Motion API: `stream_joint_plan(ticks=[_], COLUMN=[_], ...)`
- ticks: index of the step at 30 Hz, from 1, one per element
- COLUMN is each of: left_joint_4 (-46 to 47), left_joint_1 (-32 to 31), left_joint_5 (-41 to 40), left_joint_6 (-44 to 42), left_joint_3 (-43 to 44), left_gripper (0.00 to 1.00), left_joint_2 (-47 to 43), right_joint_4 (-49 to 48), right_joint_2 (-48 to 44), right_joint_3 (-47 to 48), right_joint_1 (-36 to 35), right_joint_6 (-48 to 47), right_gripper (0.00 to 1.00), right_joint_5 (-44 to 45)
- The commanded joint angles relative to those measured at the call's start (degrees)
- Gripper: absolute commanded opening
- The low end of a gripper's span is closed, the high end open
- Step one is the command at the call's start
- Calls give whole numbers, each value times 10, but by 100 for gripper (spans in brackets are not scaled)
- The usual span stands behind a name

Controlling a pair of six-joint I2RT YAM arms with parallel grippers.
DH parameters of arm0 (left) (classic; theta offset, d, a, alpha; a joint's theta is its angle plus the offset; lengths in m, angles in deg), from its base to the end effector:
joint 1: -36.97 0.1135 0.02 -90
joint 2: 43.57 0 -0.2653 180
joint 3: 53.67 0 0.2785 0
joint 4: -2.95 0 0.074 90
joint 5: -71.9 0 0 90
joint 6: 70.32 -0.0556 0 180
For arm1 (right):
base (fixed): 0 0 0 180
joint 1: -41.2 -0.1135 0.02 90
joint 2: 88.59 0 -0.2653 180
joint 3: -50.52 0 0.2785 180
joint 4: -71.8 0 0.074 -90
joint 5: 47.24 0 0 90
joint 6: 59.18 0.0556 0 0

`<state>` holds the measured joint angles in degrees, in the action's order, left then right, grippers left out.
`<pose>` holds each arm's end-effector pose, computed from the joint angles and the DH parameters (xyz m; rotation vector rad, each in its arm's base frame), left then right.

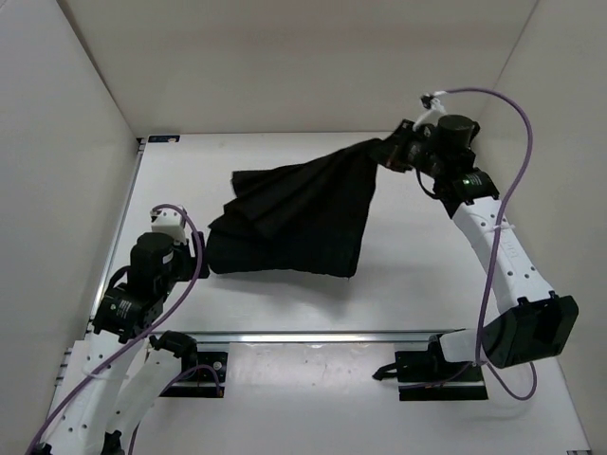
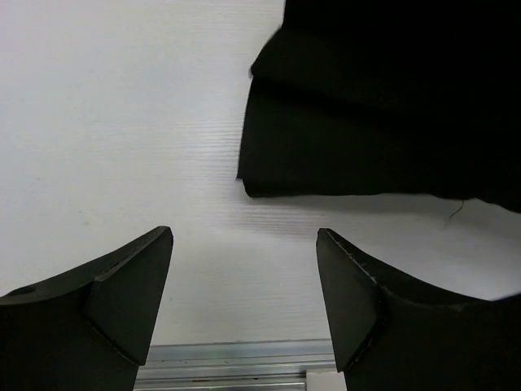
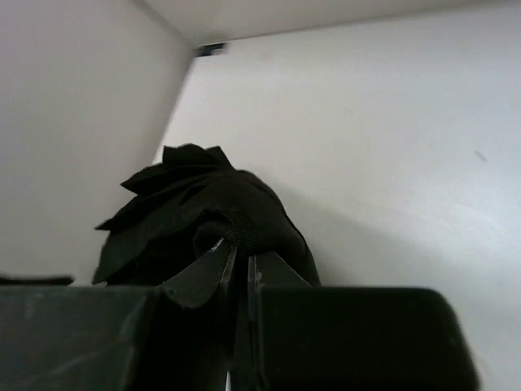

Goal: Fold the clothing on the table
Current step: Flatten the skirt out

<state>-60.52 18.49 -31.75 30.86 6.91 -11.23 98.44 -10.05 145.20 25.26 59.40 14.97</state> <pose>0.1424 -0.0338 0.3133 0.0039 2.1661 -0.0365 0.3351 0.1227 0.4285 -0.1701 1.8313 0.9800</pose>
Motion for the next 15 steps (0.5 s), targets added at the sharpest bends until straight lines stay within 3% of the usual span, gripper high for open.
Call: stream_joint_plan(ticks=[1,6,9,13,15], left_joint_4=[0,30,90,277,335], left_joint_1=[5,12,-21,-91,-111], left_joint_5=[40,227,331,412,426], left_joint_6=[-1,-4,55,184,203], left_joint_3=[14,1,-45,-142,-171], left_gripper=[83,76,76,72,70], left_joint_2=[20,64,83,86,106], right_joint_4=[15,79,99,84,78], right_joint_2=[-55,-109,-131,-159,-164], right_joint_3=[-63,-208,-291,-382,-387], right_joint_1=[50,86,75,71,75], right_joint_6=[99,68,48,43,43], right_gripper=[0,0,0,0,0], right_joint_5=[74,123,176,190,185])
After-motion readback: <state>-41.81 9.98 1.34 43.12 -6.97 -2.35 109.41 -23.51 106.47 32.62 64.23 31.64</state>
